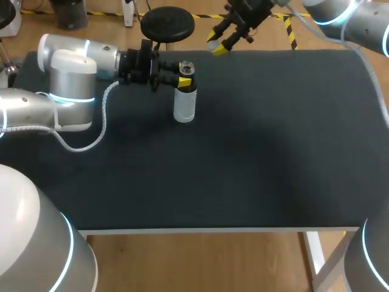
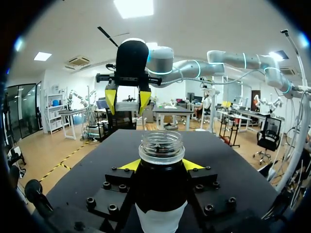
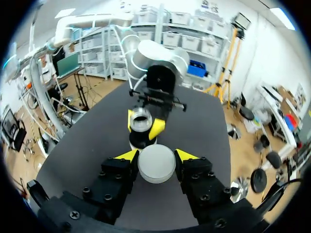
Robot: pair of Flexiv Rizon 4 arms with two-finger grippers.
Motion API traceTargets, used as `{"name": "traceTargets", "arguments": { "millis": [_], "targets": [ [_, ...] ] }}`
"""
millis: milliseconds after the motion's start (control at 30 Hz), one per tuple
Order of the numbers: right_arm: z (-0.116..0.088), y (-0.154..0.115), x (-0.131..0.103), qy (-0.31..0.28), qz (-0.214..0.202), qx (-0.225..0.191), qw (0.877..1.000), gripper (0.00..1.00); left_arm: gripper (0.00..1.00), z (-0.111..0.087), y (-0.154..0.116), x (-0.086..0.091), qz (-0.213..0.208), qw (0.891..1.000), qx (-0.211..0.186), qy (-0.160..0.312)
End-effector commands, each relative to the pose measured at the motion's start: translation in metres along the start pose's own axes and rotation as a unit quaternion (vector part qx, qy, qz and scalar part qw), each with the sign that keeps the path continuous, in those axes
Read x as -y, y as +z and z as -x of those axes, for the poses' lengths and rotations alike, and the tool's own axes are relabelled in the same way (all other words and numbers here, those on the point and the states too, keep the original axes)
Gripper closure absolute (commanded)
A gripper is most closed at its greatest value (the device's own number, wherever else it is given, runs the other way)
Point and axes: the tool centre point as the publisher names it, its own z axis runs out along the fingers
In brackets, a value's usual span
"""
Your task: Unscrew the bottle cap
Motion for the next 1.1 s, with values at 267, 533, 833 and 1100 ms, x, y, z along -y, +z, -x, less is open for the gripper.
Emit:
{"name": "traceTargets", "arguments": {
  "millis": [267, 533, 833, 1100],
  "targets": [
    [-0.017, -0.012, 0.077, 0.099, 0.022, 0.133, 0.986, 1.0, 1.0, 0.001, 0.0, -0.001, 0.0, 1.0, -0.002, 0.0],
    [-0.02, 0.006, 0.122, 0.166, 0.036, 0.168, 0.971, 1.0, 1.0, 0.001, 0.0, -0.001, 0.0, 1.0, -0.002, 0.0],
    [-0.02, 0.026, 0.158, 0.23, 0.021, 0.191, 0.954, 1.0, 1.0, 0.001, 0.0, -0.001, 0.0, 1.0, -0.002, 0.0],
    [-0.023, 0.041, 0.181, 0.274, 0.003, 0.194, 0.942, 1.0, 1.0, 0.001, 0.0, -0.001, 0.0, 1.0, -0.002, 0.0]
  ]
}}
